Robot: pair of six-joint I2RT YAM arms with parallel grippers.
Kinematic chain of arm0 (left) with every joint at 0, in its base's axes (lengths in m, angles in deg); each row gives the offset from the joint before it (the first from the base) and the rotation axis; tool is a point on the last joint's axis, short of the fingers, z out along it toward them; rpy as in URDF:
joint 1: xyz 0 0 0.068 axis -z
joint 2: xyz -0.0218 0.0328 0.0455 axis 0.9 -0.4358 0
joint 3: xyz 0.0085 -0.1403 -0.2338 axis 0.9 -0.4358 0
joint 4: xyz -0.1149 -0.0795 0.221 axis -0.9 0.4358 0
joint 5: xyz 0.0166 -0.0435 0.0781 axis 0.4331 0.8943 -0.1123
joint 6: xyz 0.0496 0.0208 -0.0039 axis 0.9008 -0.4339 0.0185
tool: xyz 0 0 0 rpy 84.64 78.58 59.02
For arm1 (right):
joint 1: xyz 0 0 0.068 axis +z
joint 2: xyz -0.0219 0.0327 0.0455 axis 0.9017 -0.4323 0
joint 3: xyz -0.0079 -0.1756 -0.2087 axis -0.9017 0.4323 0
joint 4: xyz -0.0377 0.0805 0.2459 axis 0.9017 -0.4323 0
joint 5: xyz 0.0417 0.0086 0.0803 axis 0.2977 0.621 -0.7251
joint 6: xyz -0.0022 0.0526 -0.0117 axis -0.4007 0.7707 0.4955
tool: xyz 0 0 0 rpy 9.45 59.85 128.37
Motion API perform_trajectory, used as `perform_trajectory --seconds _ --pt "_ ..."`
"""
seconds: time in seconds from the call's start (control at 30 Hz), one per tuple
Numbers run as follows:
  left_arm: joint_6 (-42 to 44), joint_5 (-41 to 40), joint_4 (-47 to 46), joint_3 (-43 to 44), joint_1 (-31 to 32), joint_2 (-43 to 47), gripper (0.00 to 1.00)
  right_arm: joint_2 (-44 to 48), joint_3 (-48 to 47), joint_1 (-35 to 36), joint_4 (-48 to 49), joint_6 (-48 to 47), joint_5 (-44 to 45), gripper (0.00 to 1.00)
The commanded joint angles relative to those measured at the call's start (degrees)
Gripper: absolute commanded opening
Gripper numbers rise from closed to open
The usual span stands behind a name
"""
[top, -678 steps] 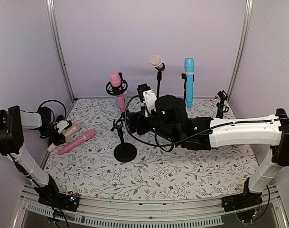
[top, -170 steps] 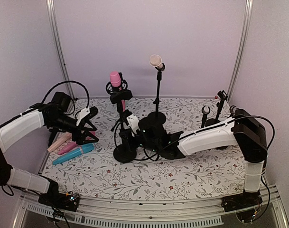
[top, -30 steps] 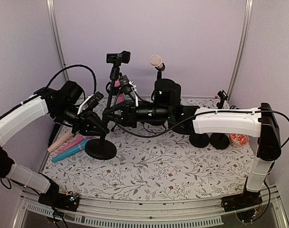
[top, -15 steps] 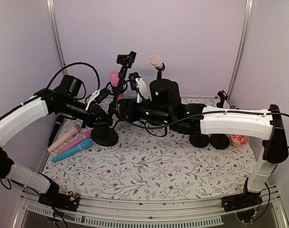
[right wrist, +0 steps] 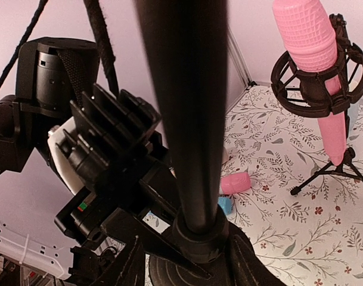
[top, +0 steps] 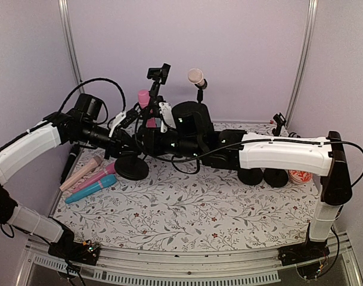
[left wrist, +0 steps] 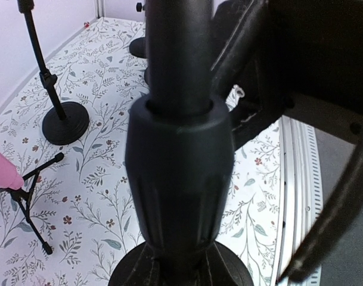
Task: Remove the microphone from the stand
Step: Unscrew the knob on the stand of the microphone stand.
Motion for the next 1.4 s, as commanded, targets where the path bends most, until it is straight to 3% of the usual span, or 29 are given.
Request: perform_trajectory --seconds 0.0,0.17,0.23,0.53,0.57,0.63,0.7,0.8,0.97,1.23,1.37 --pt "-0.13 1.48 -3.08 -0.13 -0.32 2.60 0.00 -1.41 -2.51 0.17 0.25 0.65 -1.42 0.42" --pt "0.05 2.44 -2.78 -0.04 -0.40 2.81 0.00 -1.24 -2.55 0.12 1.74 0.45 -2.53 0.07" --pt "0.45 3.18 -2.29 -0.12 -0.41 2.92 0.00 -0.73 -1.75 0.13 3.07 0.02 -3.03 0.00" --pt "2.01 10.93 1.02 0.38 -0.41 2.80 0.00 2.58 2.02 -0.09 9.46 -3.56 -7.79 0.00" --pt "2.01 10.97 1.00 0.47 -0.41 2.77 0.00 2.65 2.15 -0.21 9.46 -3.74 -8.10 0.05" --pt "2.07 10.92 1.04 0.65 -0.42 2.69 0.00 2.55 2.33 -0.29 9.42 -3.91 -8.15 0.33" --pt "2.03 10.91 1.05 0.78 -0.48 2.65 0.00 2.19 2.30 -0.27 9.10 -3.30 -7.27 0.42" --pt "2.01 10.84 1.05 1.01 -0.50 2.55 0.00 1.23 1.13 -0.27 6.86 -2.50 -4.85 0.41" --pt "2.27 10.90 1.27 0.92 -0.58 2.77 0.00 0.19 0.07 -0.24 4.11 -2.42 -1.42 0.27" --pt "3.47 14.40 2.86 1.44 -0.66 2.69 0.00 -1.98 -1.97 -0.97 3.94 -1.54 1.81 0.20" --pt "4.89 15.43 4.36 1.37 -0.71 2.86 0.00 -2.58 -2.88 -1.14 4.73 -1.20 2.28 0.11"
